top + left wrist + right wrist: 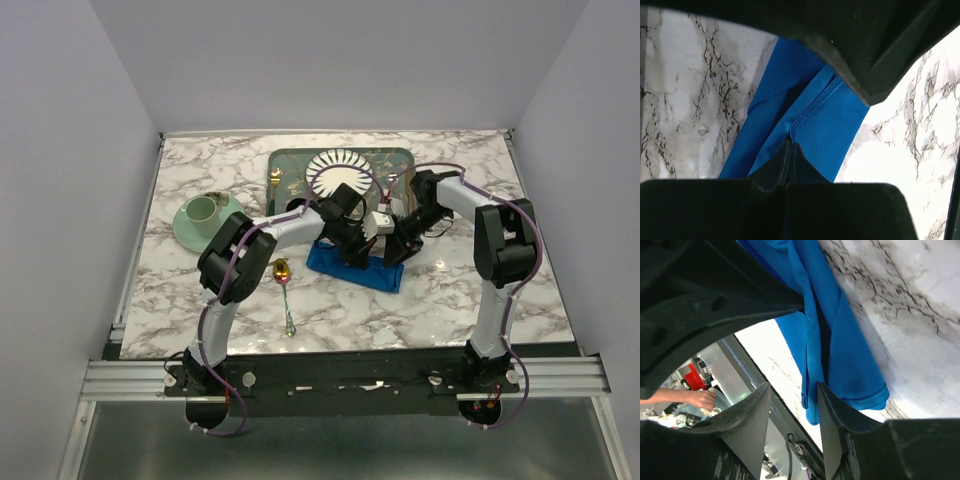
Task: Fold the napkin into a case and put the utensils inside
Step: Fold the 2/3-rectangle-folded napkin at the center of the board, then stuff the top corner of the smaller-rectangle-folded napkin into the folded napkin.
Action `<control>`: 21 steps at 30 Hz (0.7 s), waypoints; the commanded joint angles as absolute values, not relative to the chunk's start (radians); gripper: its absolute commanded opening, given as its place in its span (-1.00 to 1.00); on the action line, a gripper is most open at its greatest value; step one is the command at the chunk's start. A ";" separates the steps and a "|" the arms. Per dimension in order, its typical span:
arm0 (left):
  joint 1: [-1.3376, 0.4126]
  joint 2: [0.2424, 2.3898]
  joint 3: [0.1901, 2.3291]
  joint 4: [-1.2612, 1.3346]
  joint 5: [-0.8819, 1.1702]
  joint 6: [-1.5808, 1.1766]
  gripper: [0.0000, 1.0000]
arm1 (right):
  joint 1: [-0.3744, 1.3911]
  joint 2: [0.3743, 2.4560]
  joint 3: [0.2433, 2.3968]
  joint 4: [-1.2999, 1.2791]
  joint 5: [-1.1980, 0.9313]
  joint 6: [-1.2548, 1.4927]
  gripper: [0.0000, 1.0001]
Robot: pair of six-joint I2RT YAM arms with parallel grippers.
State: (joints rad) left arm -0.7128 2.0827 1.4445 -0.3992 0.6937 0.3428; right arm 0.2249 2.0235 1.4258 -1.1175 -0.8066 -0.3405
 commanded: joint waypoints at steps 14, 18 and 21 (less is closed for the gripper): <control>-0.696 2.077 1.497 -0.360 0.765 0.118 -0.63 | 0.224 2.092 1.385 -1.029 -0.577 -0.305 -0.99; -0.669 2.005 1.457 -0.374 0.703 0.112 -0.08 | 0.235 2.083 1.399 -1.035 -0.542 -0.319 -0.99; -0.637 1.968 1.445 -0.423 0.641 0.147 0.02 | 0.252 2.068 1.397 -1.043 -0.514 -0.353 -0.99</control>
State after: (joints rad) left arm -0.6865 2.0716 1.4639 -0.3771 0.7177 0.1345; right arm 0.2302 2.0743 1.3872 -1.0412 -0.5983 -0.3012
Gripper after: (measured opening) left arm 0.487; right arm 0.019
